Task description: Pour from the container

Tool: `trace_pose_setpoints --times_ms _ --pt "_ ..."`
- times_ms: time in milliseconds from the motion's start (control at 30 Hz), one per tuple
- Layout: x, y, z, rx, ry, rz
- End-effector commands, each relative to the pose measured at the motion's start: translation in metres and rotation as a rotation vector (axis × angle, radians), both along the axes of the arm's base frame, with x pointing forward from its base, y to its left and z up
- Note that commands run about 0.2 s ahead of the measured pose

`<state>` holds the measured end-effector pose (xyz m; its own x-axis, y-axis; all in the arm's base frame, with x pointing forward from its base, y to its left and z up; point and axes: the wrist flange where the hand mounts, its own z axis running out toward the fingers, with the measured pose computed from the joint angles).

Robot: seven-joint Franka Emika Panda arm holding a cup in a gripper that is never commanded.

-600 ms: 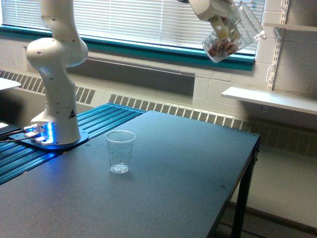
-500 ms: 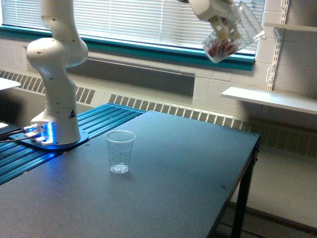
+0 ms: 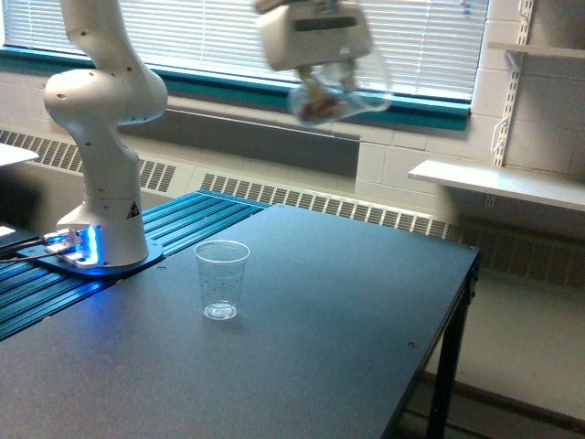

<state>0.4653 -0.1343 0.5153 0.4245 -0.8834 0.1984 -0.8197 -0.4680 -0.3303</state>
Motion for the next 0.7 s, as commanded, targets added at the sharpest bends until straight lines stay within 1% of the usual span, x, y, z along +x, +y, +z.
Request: trace_pose_setpoints --times_ms 33,100,267,433,700 --pt "-0.047 -0.047 -0.027 0.057 0.048 -0.163" --pt "-0.056 -0.057 -0.028 0.059 0.044 -0.193" --pt "-0.062 -0.05 -0.034 0.073 0.054 -0.187" --pt "-0.062 -0.041 -0.042 0.085 0.069 -0.177" --pt "-0.057 -0.015 -0.061 0.119 0.115 -0.149"
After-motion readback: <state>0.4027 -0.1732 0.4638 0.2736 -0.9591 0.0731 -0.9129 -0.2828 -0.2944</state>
